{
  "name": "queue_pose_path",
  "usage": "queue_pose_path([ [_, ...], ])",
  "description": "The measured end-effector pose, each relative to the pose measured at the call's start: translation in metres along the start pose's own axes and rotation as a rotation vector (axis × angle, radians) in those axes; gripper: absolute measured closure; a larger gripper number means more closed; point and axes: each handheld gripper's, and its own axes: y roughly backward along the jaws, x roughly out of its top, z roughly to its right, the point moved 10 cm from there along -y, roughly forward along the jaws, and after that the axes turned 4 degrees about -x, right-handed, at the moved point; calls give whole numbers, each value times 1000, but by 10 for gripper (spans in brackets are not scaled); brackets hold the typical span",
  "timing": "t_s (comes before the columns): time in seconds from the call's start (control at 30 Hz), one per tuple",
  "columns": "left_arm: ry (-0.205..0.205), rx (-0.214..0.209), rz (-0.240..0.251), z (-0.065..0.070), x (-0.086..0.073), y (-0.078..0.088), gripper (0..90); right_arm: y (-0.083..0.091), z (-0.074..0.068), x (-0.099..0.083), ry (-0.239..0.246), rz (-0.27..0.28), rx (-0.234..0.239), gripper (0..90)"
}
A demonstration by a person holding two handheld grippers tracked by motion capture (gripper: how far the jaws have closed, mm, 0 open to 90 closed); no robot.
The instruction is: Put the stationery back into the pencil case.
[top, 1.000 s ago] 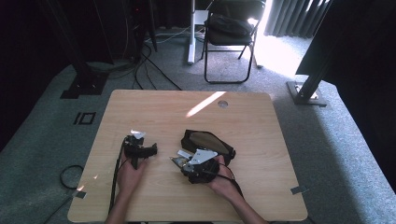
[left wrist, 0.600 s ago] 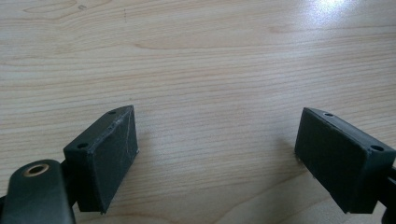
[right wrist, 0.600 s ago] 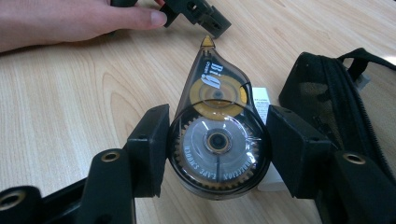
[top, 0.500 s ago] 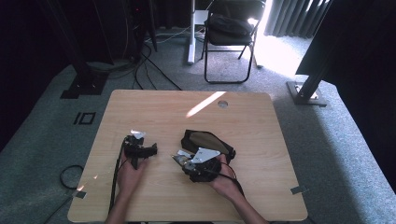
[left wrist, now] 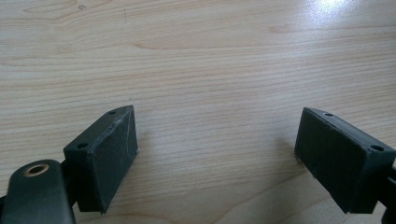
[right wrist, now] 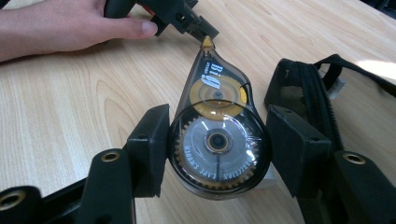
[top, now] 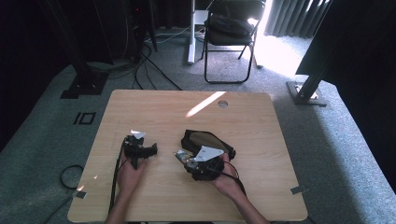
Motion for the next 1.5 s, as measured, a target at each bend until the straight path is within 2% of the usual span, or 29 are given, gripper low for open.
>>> queue_pose_path([
  [0.83,-1,0,-1,0,0,0,134,8,12,1,-19,20,-31,416],
  [1.5,-2,0,-2,0,0,0,134,17,27,3,-43,39,-64,416],
])
